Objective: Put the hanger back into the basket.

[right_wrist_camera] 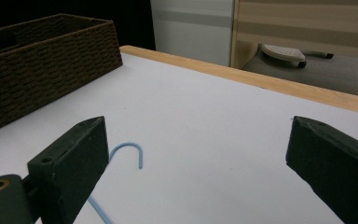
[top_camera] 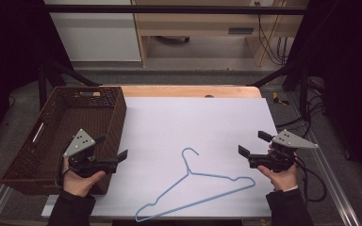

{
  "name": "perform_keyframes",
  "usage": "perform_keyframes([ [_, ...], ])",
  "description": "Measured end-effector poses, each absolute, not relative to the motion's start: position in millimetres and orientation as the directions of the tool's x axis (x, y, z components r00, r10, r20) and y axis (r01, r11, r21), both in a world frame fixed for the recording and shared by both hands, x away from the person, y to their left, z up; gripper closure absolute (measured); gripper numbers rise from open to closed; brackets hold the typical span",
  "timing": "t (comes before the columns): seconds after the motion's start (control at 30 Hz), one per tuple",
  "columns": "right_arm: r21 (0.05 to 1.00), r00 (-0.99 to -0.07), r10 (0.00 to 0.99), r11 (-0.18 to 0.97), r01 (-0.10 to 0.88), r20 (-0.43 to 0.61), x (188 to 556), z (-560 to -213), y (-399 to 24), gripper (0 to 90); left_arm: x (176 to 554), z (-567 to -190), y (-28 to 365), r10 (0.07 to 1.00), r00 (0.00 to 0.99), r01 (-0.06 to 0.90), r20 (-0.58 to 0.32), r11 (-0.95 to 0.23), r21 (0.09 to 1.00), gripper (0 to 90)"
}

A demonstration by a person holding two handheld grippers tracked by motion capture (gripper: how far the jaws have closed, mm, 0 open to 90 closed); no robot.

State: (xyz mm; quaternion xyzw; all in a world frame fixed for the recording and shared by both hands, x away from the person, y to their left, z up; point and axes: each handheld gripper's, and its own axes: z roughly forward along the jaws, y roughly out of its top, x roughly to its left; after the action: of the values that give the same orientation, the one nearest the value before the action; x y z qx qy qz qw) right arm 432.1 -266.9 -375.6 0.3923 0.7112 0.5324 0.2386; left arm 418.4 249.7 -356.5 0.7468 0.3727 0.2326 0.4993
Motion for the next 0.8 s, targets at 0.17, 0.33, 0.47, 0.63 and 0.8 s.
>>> perform_keyframes([
  [0.17,0.942,-0.585,0.808,0.138,0.306,0.071,431,-373,-264,6.3,417,-356,246,0.784,0.62,0.321,-0.016,-0.236,0.917,4.0],
  [0.33,0.932,-0.602,0.797,0.184,0.312,0.044,431,-370,-258,6.9,414,-356,240,0.775,0.632,0.319,-0.01,-0.248,0.915,4.1],
  [0.47,0.913,-0.621,0.783,0.238,0.332,0.022,432,-368,-249,8.2,413,-358,232,0.763,0.646,0.319,0.002,-0.273,0.907,4.1],
  [0.63,0.881,-0.656,0.754,0.303,0.364,0.012,432,-367,-237,9.3,413,-361,226,0.756,0.655,0.325,-0.001,-0.281,0.903,4.3],
  [0.8,0.823,-0.703,0.712,0.399,0.404,0.0,439,-369,-215,11.0,414,-367,217,0.743,0.669,0.338,0.0,-0.305,0.89,4.4],
])
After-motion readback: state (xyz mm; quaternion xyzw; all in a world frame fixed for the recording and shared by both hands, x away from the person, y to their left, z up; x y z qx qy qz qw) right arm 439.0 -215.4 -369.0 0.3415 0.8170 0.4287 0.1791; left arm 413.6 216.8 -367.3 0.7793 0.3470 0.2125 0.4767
